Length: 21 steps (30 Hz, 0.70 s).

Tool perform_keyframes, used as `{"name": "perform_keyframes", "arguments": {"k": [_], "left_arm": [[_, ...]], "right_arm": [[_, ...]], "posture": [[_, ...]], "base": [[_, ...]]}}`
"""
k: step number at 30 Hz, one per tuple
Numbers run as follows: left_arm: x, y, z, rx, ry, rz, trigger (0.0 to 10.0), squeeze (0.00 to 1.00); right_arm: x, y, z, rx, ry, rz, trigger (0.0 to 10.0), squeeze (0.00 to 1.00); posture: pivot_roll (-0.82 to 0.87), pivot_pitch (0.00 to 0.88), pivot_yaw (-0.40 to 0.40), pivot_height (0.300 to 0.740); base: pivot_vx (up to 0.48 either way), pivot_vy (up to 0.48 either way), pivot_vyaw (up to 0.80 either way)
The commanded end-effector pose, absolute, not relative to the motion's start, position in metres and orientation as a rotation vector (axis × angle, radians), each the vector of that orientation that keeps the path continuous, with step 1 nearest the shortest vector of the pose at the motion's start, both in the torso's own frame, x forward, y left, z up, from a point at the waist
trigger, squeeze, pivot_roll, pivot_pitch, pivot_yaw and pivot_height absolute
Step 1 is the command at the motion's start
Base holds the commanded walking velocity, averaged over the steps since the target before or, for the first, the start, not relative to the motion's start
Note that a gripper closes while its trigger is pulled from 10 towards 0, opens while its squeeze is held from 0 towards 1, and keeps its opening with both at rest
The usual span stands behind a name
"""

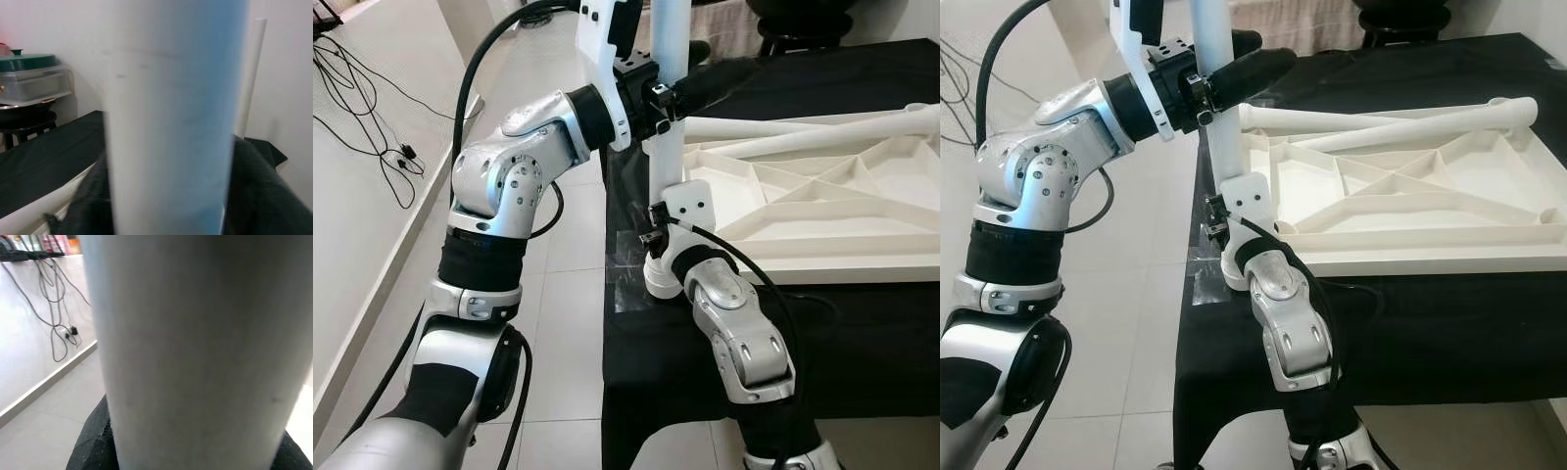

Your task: Building children table

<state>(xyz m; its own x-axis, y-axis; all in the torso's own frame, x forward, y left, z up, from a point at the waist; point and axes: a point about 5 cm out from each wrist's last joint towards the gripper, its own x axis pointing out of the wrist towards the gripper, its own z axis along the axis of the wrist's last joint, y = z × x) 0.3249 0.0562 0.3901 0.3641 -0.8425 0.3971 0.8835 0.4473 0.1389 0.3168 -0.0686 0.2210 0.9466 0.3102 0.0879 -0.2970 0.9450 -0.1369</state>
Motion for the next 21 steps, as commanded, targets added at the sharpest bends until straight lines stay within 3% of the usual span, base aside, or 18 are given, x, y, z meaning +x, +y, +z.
{"name": "perform_keyframes", "arguments": {"k": [1,2,10,11,12,13,19,20,21], "left_arm": [[0.322,0.056,0.394,-0.098,-0.467,-1.126,0.0,0.0],[0.322,0.056,0.393,-0.096,-0.466,-1.131,0.0,0.0],[0.321,0.052,0.392,-0.093,-0.466,-1.147,0.0,0.0],[0.321,0.052,0.392,-0.094,-0.466,-1.148,0.0,0.0],[0.321,0.052,0.392,-0.094,-0.466,-1.148,0.0,0.0],[0.321,0.052,0.392,-0.094,-0.466,-1.15,0.0,0.0],[0.319,0.051,0.391,-0.091,-0.463,-1.16,0.0,0.0],[0.318,0.051,0.391,-0.089,-0.462,-1.162,0.0,0.0],[0.318,0.051,0.391,-0.089,-0.462,-1.162,0.0,0.0]], "right_arm": [[0.314,-0.064,0.211,-0.119,-0.042,0.32,0.0,0.0],[0.314,-0.064,0.212,-0.125,-0.039,0.319,10.0,0.0],[0.343,-0.076,0.24,-0.267,-0.133,0.547,10.0,0.0],[0.347,-0.078,0.246,-0.253,-0.145,0.61,10.0,1.0],[0.347,-0.078,0.246,-0.253,-0.145,0.61,10.0,1.0],[0.347,-0.077,0.25,-0.252,-0.137,0.726,10.0,1.0],[0.351,-0.078,0.267,-0.354,-0.179,1.049,10.0,1.0],[0.354,-0.078,0.271,-0.341,-0.177,1.087,10.0,0.0],[0.354,-0.078,0.271,-0.341,-0.177,1.087,10.0,0.0]], "posture": [[-0.02,0.187,0.109,0.74],[-0.01,0.185,0.112,0.74],[-0.02,0.18,0.109,0.74],[-0.02,0.18,0.109,0.74],[-0.02,0.18,0.109,0.74],[-0.01,0.18,0.109,0.74],[0.0,0.179,0.111,0.74],[0.0,0.179,0.11,0.74],[0.0,0.179,0.11,0.74]], "base": [[0.0,0.0,0.0],[0.0,0.0,0.0],[0.0,0.0,0.0],[0.0,0.0,0.0],[0.0,0.0,0.0],[0.0,0.0,0.0],[0.0,0.0,0.0],[0.0,0.0,0.0],[0.0,0.0,0.0]]}}
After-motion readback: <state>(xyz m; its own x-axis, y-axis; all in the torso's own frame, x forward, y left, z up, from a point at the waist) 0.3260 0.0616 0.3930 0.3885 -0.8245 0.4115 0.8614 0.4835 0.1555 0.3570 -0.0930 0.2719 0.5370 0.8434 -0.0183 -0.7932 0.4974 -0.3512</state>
